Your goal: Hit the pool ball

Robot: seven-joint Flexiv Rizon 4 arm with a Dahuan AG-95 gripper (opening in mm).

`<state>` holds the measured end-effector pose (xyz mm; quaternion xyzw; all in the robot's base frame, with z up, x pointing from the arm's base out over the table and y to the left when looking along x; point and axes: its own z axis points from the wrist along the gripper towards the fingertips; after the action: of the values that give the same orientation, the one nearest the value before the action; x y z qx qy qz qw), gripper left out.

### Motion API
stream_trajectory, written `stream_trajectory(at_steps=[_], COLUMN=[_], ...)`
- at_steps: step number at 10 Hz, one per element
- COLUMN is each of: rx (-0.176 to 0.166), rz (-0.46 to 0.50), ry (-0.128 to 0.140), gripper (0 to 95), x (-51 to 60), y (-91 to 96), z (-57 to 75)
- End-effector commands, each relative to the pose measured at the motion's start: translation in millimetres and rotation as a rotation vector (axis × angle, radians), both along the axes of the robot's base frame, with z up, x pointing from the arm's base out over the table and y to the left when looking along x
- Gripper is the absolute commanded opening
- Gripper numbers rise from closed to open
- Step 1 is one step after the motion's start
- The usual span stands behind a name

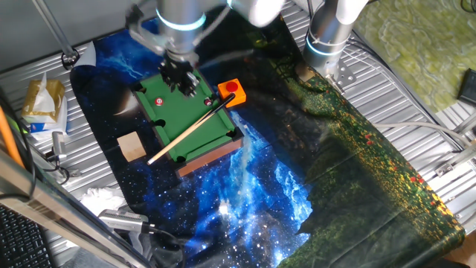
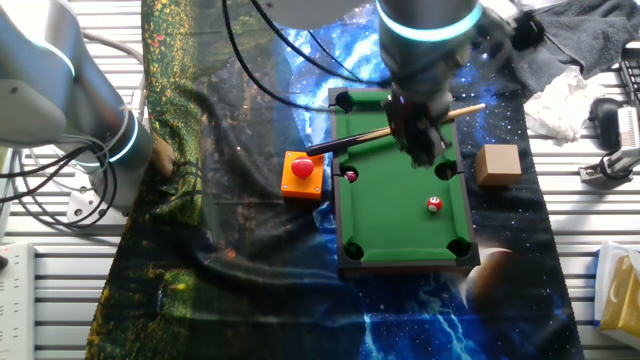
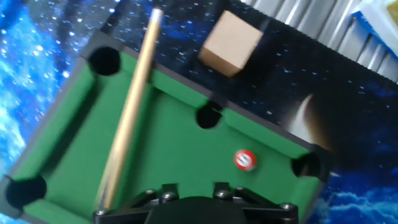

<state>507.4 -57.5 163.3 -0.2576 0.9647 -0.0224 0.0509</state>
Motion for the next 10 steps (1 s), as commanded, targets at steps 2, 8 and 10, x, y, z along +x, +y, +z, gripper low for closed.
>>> stream_trajectory(at_steps=[2,8,10], rx=[0.037,0.025,0.027], rz=[-0.05,-0.05,-0.067], ry=[0.006,0.009,0.009], gripper=[0.0,0.0,0.0], x=[-1.1,-1.1,-1.1], y=[-19.9,-19.7,-19.7], z=[2.3,2.2,2.2])
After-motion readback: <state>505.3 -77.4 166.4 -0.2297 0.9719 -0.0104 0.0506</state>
